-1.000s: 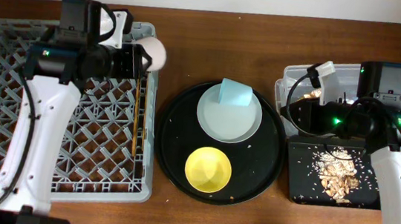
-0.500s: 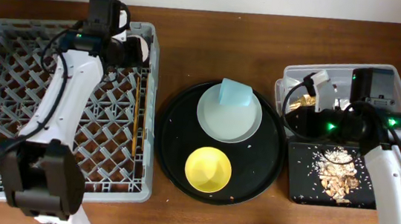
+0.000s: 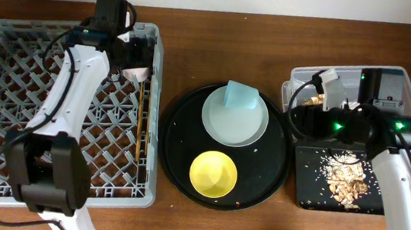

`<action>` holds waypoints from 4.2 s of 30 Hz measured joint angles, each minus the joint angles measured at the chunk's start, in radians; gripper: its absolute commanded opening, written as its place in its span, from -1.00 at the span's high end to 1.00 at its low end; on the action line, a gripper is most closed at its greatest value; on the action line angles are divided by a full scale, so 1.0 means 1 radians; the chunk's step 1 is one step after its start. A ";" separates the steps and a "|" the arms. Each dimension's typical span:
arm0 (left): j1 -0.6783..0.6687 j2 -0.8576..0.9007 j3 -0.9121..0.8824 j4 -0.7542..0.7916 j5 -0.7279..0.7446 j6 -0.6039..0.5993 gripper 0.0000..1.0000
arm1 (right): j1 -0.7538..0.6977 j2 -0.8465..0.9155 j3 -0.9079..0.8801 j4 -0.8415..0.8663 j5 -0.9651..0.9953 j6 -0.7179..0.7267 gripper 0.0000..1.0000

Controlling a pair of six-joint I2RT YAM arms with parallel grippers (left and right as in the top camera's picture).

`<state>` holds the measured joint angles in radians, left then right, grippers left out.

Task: Sort waste into correct bins and load items into the dishwasher rack

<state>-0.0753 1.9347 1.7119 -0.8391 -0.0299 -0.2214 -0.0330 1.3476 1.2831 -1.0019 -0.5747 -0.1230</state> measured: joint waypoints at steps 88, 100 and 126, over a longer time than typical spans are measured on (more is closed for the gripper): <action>-0.002 -0.408 0.085 -0.510 0.523 0.305 -0.99 | 0.165 -0.145 -0.023 -0.278 0.103 0.183 -0.37; -0.002 -0.408 0.084 -0.508 0.346 0.219 -0.99 | 0.618 -0.112 -0.272 0.170 0.587 0.449 -0.41; -0.002 -0.408 0.081 -0.507 0.335 0.216 -0.99 | 0.912 0.338 -0.294 0.301 1.293 0.513 -0.01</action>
<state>-0.0772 1.5269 1.7931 -1.3464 0.3054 -0.0051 0.8791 1.6852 0.9886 -0.7010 0.7181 0.3901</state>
